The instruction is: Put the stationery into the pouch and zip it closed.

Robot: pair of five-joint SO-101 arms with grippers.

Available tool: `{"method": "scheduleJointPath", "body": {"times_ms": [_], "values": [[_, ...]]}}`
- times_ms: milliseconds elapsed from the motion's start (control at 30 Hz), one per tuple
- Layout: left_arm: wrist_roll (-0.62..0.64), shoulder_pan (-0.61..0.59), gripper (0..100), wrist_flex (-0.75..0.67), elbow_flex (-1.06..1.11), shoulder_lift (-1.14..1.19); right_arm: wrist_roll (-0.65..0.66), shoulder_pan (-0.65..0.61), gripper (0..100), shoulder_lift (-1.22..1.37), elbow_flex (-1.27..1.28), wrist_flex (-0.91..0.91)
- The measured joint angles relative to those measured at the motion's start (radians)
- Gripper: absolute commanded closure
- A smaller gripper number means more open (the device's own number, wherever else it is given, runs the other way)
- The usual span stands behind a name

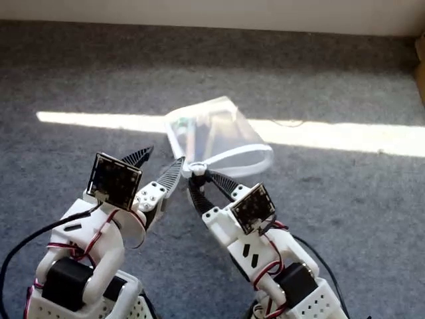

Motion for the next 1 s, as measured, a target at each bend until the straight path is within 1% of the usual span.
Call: {"method": "scheduleJointPath", "body": {"times_ms": [133, 300, 433, 633, 767, 1000], "values": [[0.000, -0.005, 80, 0.020, -0.002, -0.008, 0.000, 0.044, 99.3, 0.000, 0.000, 0.000], [-0.011, -0.005, 80, 0.048, -0.002, -0.008, 0.000, 0.060, 99.3, 0.000, -0.005, 0.000], [-0.068, -0.005, 80, 0.066, -0.002, -0.008, 0.000, 0.100, 99.3, 0.000, -0.008, 0.000], [-0.100, -0.005, 78, 0.064, 0.040, -0.008, 0.000, 0.143, 99.3, -0.029, -0.009, 0.000], [-0.132, 0.003, 78, 0.048, 0.077, -0.002, 0.000, 0.146, 99.3, -0.086, -0.023, 0.077], [-0.187, 0.075, 78, 0.028, 0.121, 0.002, 0.000, 0.147, 99.3, -0.089, -0.127, 0.166]]}}
